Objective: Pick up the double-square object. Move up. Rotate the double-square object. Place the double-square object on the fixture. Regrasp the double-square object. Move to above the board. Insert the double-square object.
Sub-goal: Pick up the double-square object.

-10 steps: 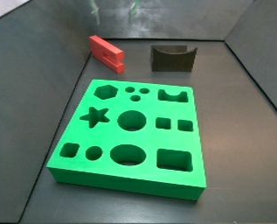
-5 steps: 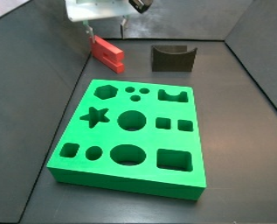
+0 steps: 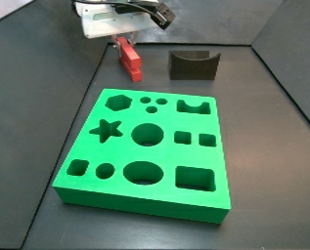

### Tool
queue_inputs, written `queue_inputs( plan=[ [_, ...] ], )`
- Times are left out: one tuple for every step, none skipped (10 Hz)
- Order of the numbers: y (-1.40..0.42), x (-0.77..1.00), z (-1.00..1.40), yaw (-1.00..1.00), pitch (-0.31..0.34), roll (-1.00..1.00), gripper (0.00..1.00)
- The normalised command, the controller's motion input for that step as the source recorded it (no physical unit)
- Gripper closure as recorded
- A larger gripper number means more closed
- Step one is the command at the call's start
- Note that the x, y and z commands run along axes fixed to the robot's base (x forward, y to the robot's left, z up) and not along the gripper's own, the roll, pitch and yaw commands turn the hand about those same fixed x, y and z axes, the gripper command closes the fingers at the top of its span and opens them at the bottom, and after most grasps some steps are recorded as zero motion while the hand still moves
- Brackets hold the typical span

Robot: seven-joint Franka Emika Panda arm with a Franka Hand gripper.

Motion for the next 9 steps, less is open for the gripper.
queue_inputs(
  plan=[
    [0.0, 0.0, 0.0, 0.0, 0.0, 0.0, 1.0],
    [0.0, 0.0, 0.0, 0.0, 0.0, 0.0, 1.0],
    [0.0, 0.0, 0.0, 0.0, 0.0, 0.0, 1.0],
    [0.0, 0.0, 0.0, 0.0, 0.0, 0.0, 1.0],
    [0.0, 0.0, 0.0, 0.0, 0.0, 0.0, 1.0],
    [0.0, 0.0, 0.0, 0.0, 0.0, 0.0, 1.0],
    [0.0, 0.0, 0.0, 0.0, 0.0, 0.0, 1.0],
    [0.0, 0.0, 0.0, 0.0, 0.0, 0.0, 1.0],
    [0.0, 0.0, 0.0, 0.0, 0.0, 0.0, 1.0]
  ],
)
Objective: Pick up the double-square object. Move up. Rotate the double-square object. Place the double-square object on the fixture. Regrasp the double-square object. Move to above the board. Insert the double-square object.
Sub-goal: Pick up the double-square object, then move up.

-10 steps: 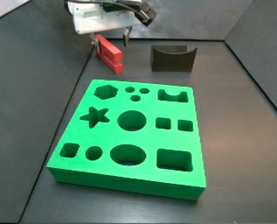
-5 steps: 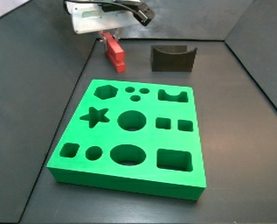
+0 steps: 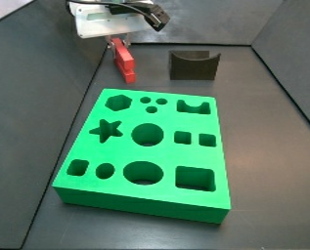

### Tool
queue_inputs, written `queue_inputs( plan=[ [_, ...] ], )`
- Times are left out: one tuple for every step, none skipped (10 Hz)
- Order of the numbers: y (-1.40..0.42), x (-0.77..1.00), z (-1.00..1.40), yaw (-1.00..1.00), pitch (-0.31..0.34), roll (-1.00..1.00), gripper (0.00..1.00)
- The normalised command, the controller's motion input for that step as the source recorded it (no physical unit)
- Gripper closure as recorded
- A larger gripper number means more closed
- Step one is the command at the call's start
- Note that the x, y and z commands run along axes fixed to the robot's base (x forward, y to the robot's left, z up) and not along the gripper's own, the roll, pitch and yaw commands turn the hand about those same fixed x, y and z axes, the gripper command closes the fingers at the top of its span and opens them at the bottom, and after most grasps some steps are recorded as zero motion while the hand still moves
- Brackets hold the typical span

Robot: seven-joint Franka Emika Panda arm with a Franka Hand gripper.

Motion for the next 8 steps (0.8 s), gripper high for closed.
queue_inputs(
  plan=[
    [0.0, 0.0, 0.0, 0.0, 0.0, 0.0, 1.0],
    [0.0, 0.0, 0.83, 0.0, 0.0, 0.0, 1.0],
    [-0.04, -0.04, 0.82, 0.0, 0.014, -0.01, 1.0],
    [-0.04, -0.06, 0.73, 0.0, 0.015, 0.0, 1.0],
    [-0.03, -0.05, 0.67, 0.0, 0.012, 0.0, 1.0],
    [-0.01, -0.03, 0.46, -0.01, 0.024, 0.01, 1.0],
    [0.0, -0.03, 0.37, -0.01, 0.03, 0.02, 1.0],
    [0.0, -0.03, 0.17, -0.01, 0.036, 0.03, 1.0]
  ],
)
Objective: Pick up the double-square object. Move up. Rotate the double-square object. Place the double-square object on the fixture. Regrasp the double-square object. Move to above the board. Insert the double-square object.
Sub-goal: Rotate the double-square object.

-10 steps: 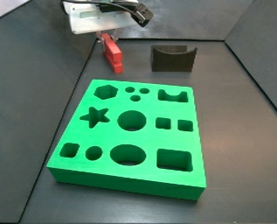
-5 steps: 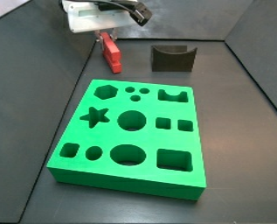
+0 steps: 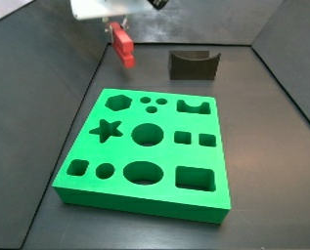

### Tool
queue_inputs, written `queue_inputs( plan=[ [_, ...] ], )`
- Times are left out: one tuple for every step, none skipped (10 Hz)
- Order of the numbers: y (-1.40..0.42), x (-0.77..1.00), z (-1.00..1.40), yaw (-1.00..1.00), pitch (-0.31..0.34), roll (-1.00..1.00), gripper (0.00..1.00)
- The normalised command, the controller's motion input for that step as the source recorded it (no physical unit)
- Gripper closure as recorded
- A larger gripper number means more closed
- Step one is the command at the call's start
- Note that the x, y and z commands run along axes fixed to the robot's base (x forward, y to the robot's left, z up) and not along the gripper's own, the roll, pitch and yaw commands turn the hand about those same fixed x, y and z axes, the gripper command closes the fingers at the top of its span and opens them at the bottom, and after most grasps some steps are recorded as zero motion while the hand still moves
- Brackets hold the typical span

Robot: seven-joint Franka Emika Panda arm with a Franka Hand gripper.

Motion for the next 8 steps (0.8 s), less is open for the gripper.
queue_inputs(
  plan=[
    [0.13, 0.84, 0.83, 0.0, 0.0, 0.0, 1.0],
    [0.12, 0.77, 0.73, 0.0, 0.042, -0.01, 1.0],
    [0.09, 0.66, 0.63, 0.0, 0.084, -0.02, 1.0],
    [0.04, 0.41, 0.41, 0.0, 0.1, -0.02, 1.0],
    [0.01, 0.21, 0.23, 0.0, 0.098, -0.02, 1.0],
    [0.0, 0.0, 0.0, -1.0, 0.0, 0.0, 1.0],
    [0.0, -0.03, -0.05, -1.0, -0.003, 0.0, 1.0],
    [0.01, -0.02, -0.04, -1.0, -0.003, 0.0, 1.0]
  ],
)
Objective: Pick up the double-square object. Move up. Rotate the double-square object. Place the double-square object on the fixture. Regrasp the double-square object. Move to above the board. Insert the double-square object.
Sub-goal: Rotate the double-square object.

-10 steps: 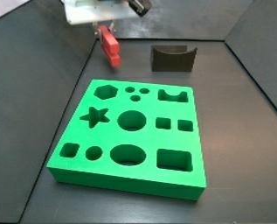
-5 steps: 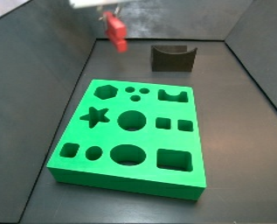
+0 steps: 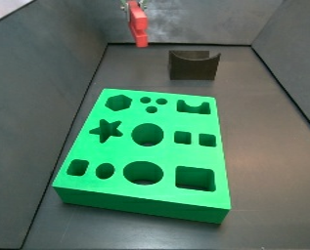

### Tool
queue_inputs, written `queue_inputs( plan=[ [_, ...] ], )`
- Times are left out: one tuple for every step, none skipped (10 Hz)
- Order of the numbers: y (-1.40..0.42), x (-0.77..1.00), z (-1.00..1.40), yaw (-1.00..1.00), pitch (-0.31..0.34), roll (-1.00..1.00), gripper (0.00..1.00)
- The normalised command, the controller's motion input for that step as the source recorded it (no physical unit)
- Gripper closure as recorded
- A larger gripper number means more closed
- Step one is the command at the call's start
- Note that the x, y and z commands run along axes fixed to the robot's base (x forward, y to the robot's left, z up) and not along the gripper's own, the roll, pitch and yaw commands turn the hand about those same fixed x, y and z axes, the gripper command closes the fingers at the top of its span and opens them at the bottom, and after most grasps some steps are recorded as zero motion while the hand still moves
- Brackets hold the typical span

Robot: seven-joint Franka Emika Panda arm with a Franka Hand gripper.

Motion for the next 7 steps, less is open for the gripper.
queue_inputs(
  plan=[
    [0.01, -0.01, -0.03, -1.0, -0.004, 0.0, 1.0],
    [0.01, -0.01, -0.02, -1.0, -0.004, 0.0, 1.0],
    [0.01, -0.01, -0.02, -1.0, -0.004, 0.0, 1.0],
    [0.01, 0.0, -0.01, -1.0, -0.004, 0.0, 1.0],
    [0.01, 0.0, -0.01, -1.0, -0.005, 0.0, 1.0],
    [0.01, 0.0, -0.01, -1.0, -0.005, 0.0, 1.0],
    [0.01, 0.0, -0.01, -1.0, -0.005, 0.0, 1.0]
  ],
)
